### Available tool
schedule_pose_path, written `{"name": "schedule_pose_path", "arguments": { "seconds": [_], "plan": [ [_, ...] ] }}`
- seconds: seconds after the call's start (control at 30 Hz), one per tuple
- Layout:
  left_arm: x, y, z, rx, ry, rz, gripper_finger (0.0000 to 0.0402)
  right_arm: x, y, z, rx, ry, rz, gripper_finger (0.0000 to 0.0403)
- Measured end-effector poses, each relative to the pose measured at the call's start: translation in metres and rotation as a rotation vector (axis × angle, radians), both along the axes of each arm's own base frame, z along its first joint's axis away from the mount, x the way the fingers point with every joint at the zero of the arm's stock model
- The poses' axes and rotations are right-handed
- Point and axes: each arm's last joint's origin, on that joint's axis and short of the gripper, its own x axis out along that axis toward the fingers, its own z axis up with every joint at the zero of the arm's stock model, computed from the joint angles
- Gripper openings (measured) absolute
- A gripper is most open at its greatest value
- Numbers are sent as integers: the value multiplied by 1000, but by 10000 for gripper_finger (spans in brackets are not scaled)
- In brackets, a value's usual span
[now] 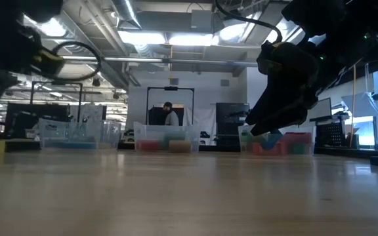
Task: Sort blocks by size
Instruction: Put the blue rectangular block into the left transparent bin
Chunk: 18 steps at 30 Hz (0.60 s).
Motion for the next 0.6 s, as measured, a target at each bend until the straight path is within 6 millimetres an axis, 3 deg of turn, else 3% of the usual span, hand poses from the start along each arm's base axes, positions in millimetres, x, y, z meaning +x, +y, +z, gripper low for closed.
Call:
{"name": "schedule_pose_path", "arguments": {
  "seconds": [0.2, 0.4, 0.6],
  "plan": [
    [-10, -7, 3, -11, -21, 30, 80, 0, 0, 0, 7, 1, 7, 257],
    [-24, -6, -18, -40, 38, 74, 169, 0, 1, 0, 37, 5, 16, 257],
    [-27, -4, -33, -83, 16, 68, 213, 0, 1, 0, 37, 5, 15, 257]
  ]
}}
